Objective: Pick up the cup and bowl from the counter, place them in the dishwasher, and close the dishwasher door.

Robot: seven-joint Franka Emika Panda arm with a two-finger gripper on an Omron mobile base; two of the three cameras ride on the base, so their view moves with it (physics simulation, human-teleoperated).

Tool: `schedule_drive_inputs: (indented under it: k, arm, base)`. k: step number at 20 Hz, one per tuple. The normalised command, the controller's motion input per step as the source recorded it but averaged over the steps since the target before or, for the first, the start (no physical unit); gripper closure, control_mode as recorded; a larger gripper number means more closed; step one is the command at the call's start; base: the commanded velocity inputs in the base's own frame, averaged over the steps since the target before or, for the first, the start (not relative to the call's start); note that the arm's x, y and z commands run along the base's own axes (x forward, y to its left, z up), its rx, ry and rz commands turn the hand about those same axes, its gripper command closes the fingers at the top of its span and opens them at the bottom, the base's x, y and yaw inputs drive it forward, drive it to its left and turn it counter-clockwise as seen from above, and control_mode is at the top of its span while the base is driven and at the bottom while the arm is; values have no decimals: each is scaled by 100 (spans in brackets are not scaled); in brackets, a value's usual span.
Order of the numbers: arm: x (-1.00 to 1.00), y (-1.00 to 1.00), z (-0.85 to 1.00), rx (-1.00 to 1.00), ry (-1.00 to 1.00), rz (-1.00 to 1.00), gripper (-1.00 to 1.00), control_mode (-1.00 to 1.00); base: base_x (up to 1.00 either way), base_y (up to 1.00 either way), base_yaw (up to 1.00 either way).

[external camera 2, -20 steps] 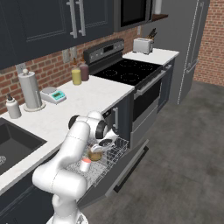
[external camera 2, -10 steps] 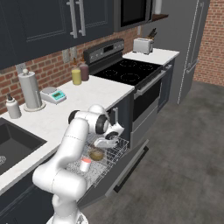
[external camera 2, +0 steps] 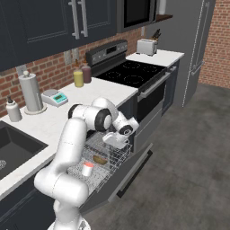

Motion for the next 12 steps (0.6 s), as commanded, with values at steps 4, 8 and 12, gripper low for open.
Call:
schedule_drive_inputs:
  k: [4,8,12]
  arm:
    - [-73,-37,100,16,1,2,-100,-100]
    - [-94,-32,100,16,-1,3,-100,-100]
    - [-95,-33,88,22,-35,8,-100,-100]
  base:
    - [0,0,0]
    - [0,0,0]
    - [0,0,0]
